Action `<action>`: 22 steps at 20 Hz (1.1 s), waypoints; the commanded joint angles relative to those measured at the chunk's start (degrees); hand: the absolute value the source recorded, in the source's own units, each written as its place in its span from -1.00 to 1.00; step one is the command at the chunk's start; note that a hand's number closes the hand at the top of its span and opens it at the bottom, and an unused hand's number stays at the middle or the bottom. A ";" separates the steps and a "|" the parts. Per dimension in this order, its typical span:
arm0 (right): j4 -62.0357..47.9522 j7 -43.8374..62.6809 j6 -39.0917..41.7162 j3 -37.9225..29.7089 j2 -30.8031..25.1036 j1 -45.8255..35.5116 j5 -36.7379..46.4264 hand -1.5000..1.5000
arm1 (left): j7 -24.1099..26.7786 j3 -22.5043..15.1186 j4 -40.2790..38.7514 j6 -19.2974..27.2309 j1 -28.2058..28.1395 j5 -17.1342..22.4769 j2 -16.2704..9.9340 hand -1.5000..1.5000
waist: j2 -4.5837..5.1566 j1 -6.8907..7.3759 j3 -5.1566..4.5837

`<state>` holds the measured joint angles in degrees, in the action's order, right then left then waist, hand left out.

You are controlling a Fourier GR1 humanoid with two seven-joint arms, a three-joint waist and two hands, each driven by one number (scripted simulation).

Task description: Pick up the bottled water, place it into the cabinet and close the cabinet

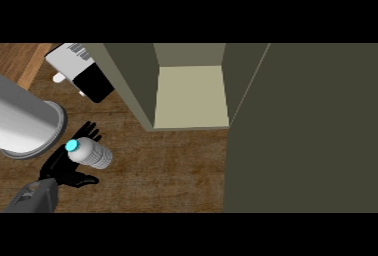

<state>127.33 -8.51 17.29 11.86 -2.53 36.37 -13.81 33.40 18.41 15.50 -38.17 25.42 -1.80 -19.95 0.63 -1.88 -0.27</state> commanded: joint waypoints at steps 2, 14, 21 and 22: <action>0.02 -0.67 -0.06 0.42 0.33 0.54 0.08 -1.00 | 4.84 0.65 -2.26 -8.19 0.41 1.25 0.77 -1.00 | 0.01 -0.22 -0.03; -2.62 -0.56 0.14 0.07 0.25 -1.65 -0.45 -1.00 | 0.02 0.70 -3.35 -15.00 1.66 3.59 3.96 -1.00 | 0.01 -0.04 0.01; -0.59 0.82 0.20 1.46 -0.14 -1.07 -0.41 -1.00 | 2.37 -1.57 -0.68 -14.47 0.07 2.09 6.51 1.00 | 0.00 -0.25 -0.04; -1.24 2.37 -2.22 1.07 0.93 -3.75 0.93 -1.00 | -1.27 -0.97 -0.66 -16.00 3.34 3.16 4.46 1.00 | -0.16 0.46 0.06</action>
<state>125.56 -7.41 16.38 12.47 -2.02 33.90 -13.95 28.25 17.76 14.82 -45.14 27.31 1.10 -14.91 0.55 -1.71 -0.20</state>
